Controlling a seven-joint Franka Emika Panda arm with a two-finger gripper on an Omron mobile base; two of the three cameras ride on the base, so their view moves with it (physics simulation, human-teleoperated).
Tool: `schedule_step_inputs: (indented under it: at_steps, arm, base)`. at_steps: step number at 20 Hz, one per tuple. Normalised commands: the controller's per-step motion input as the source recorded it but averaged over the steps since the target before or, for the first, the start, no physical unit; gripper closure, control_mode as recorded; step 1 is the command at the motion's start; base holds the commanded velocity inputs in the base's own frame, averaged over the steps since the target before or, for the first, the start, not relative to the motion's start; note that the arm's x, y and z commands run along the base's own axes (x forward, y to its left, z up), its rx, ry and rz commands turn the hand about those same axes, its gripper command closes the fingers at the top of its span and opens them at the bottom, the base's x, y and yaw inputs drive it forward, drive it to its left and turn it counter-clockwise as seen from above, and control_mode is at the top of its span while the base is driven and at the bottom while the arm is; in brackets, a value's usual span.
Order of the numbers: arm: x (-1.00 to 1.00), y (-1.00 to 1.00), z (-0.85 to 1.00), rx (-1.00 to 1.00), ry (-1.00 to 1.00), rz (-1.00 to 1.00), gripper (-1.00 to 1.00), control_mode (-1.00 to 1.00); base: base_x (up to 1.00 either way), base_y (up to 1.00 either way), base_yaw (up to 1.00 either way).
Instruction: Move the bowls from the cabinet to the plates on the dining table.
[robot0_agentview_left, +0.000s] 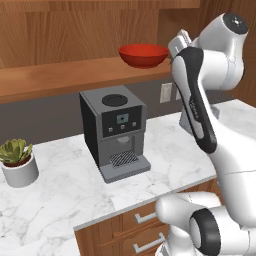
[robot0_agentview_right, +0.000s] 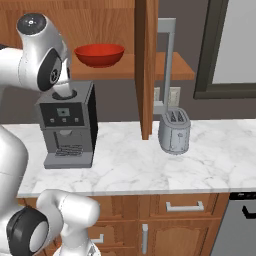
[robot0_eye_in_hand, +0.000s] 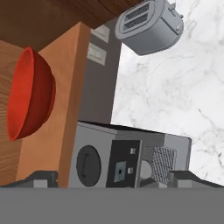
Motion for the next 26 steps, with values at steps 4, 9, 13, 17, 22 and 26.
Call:
schedule_step_inputs:
  at_steps: [4, 9, 13, 17, 22, 26]
  arm:
    - [0.36, -0.15, 0.00, 0.04, 0.02, 0.10, -1.00, -1.00]
    - [0.28, -0.08, 0.06, 0.05, -0.01, 0.07, -1.00, -1.00]
    - [0.27, -0.05, 0.06, 0.05, -0.01, 0.05, -1.00, -1.00]
    - [0.39, 0.00, -0.01, 0.02, 0.01, 0.04, -1.00, -1.00]
    - [0.40, -0.02, -0.03, 0.01, 0.00, 0.02, -1.00, -1.00]
    - [0.41, -0.07, 0.00, 0.02, 0.00, 0.02, -1.00, -1.00]
  base:
    - [0.00, 0.00, 0.00]
    - [0.00, 0.00, 0.00]
    - [0.00, 0.00, 0.00]
    - [0.00, 0.00, 0.00]
    - [0.00, 0.00, 0.00]
    - [0.00, 0.00, 0.00]
